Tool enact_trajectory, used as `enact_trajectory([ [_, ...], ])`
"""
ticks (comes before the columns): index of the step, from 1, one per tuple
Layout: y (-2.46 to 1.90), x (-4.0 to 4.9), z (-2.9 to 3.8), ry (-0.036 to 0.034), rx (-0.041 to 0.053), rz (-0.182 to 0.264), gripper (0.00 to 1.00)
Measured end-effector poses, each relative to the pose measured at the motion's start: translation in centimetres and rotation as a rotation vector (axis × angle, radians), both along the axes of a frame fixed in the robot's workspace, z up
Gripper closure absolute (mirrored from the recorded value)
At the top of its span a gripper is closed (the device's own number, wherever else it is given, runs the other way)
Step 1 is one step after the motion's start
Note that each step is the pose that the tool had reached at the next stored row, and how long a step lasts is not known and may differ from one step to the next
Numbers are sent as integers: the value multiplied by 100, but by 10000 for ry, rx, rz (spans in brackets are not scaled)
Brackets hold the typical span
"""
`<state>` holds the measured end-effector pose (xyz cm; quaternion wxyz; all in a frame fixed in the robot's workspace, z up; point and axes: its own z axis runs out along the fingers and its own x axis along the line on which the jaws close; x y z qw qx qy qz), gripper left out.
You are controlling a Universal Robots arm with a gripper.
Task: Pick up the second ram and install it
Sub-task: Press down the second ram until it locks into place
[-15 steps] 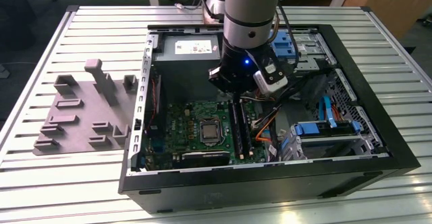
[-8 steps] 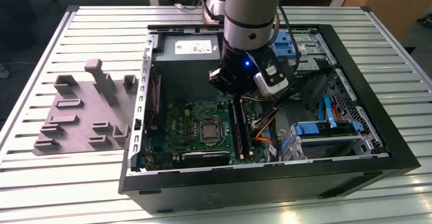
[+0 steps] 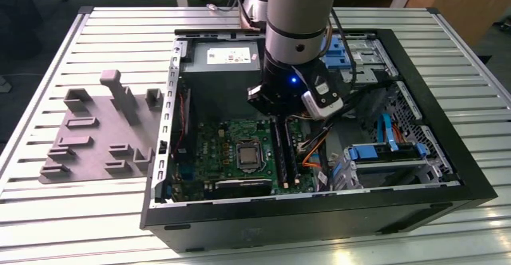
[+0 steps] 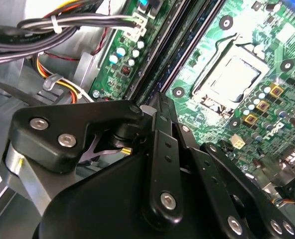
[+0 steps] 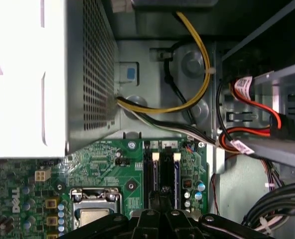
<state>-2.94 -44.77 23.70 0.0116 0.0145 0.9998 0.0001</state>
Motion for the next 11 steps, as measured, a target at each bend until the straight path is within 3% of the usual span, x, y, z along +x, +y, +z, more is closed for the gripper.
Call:
enact_trajectory([
  [11, -158, 0, 0, 0, 0, 0, 89],
])
